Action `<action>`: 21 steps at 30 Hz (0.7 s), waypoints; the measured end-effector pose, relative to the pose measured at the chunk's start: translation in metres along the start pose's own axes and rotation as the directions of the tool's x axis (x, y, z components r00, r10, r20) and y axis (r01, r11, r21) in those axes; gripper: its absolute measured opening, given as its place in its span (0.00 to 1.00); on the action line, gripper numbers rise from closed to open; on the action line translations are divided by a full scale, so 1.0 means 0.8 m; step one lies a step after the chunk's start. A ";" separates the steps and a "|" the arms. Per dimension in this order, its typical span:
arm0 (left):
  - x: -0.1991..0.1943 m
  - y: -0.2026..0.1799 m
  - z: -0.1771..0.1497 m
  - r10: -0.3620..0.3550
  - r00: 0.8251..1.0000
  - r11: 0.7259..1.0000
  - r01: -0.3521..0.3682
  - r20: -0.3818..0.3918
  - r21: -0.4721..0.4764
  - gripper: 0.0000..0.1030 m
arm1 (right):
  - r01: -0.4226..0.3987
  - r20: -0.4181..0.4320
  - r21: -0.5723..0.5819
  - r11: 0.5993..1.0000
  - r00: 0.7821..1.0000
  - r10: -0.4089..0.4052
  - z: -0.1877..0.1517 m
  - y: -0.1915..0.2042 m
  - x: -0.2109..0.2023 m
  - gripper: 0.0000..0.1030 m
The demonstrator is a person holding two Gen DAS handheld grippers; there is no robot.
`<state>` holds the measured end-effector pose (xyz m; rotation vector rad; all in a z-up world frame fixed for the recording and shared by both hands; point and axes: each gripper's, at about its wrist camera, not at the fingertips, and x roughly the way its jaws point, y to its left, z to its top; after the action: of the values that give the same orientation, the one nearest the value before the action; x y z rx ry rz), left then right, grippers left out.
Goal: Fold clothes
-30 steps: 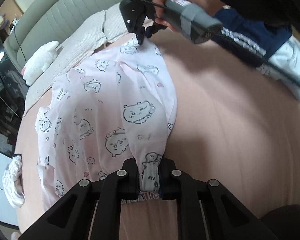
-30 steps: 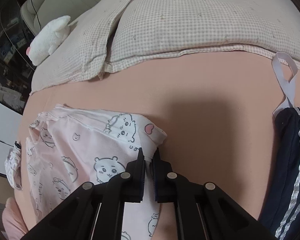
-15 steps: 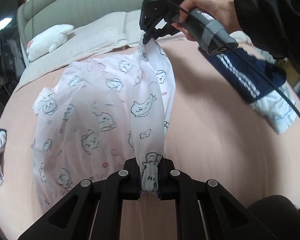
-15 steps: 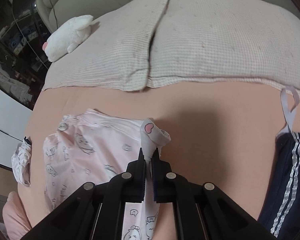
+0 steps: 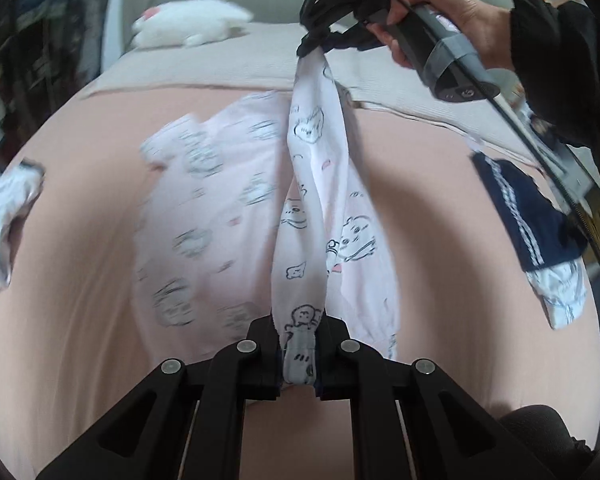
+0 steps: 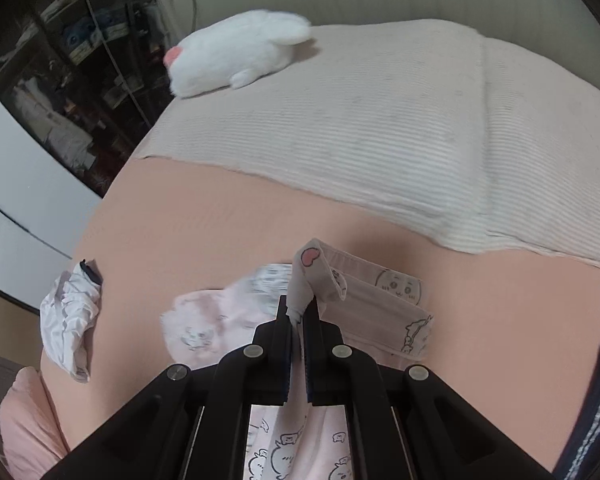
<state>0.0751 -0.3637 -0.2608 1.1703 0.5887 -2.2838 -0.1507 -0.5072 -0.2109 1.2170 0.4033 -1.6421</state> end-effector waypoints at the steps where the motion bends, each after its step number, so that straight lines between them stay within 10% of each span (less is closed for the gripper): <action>1: 0.001 0.012 -0.001 0.005 1.000 1.000 -0.005 -0.011 -0.030 0.08 | -0.002 -0.008 -0.011 1.000 1.000 0.002 0.003 0.016 0.009 0.02; 10: 0.014 0.083 -0.028 0.046 0.994 0.970 -0.069 -0.104 -0.233 0.09 | 0.011 -0.115 -0.139 0.990 0.993 -0.028 0.002 0.120 0.091 0.02; 21: 0.016 0.096 -0.041 0.097 0.981 0.955 -0.140 -0.169 -0.263 0.12 | -0.004 -0.181 -0.193 0.981 0.983 -0.031 -0.007 0.172 0.152 0.03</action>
<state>0.1351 -0.4075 -0.3004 1.2153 0.8402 -1.9483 -0.0282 -0.6259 -0.2782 1.2236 0.6720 -1.4690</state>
